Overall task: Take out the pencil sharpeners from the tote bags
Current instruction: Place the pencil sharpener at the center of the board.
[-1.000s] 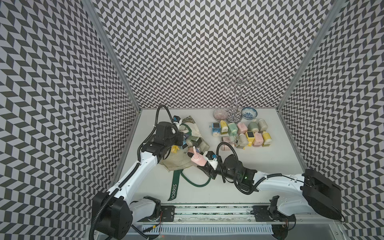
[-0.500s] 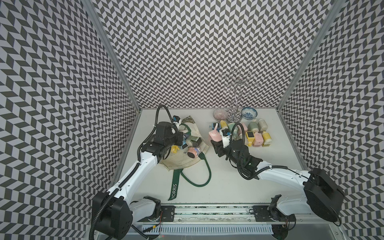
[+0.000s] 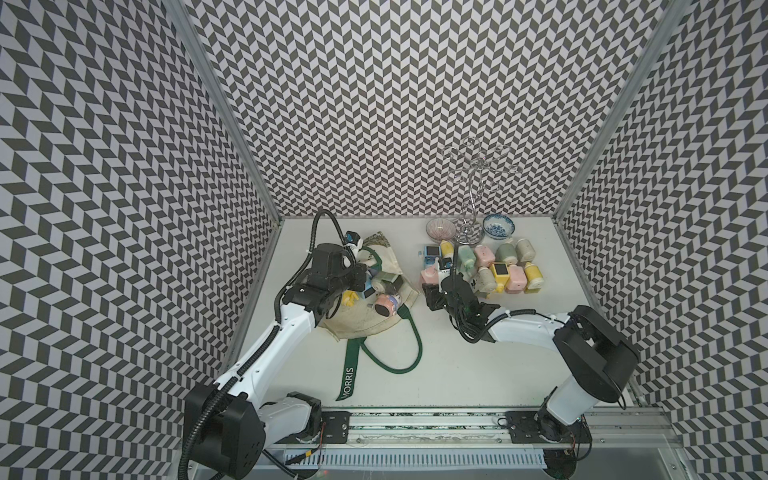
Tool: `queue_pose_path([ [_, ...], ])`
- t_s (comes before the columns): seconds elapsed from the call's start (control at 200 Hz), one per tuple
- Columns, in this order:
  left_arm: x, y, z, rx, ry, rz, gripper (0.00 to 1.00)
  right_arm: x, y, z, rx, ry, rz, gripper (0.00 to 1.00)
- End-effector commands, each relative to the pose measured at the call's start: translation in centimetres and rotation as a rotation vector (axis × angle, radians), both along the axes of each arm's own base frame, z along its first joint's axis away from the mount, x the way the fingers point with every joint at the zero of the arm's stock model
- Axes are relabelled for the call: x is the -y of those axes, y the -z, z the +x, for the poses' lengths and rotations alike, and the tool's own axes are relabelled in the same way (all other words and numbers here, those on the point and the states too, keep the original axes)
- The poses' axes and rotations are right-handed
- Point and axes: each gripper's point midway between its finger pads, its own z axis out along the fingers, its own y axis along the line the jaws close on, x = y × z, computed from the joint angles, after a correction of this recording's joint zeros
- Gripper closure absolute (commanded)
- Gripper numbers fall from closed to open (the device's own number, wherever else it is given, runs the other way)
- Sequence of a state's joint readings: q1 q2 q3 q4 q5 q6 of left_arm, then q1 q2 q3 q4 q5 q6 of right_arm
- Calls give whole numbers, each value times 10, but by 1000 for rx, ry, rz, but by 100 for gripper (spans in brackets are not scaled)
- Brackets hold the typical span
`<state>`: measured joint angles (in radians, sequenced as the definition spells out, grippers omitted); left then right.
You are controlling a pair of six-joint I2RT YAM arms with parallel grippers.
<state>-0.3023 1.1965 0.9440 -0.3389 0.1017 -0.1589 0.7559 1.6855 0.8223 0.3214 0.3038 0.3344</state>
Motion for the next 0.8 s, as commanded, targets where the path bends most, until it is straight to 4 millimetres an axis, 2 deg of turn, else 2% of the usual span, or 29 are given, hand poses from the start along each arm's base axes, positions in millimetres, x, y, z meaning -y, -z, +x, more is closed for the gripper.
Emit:
queue_pose_path([
  [0.0,-15,6,0,-36,-61,28,100,-4,-13,18,49,62,53,76],
  [0.335,-14,7,0,-39,-55,27,100,7,28,27,-6,165,-61,73],
  [0.591,-13,8,0,-41,-53,24,100,17,34,27,-11,224,-84,63],
  [0.791,-13,9,0,-45,-53,26,100,14,34,26,-25,213,-72,47],
])
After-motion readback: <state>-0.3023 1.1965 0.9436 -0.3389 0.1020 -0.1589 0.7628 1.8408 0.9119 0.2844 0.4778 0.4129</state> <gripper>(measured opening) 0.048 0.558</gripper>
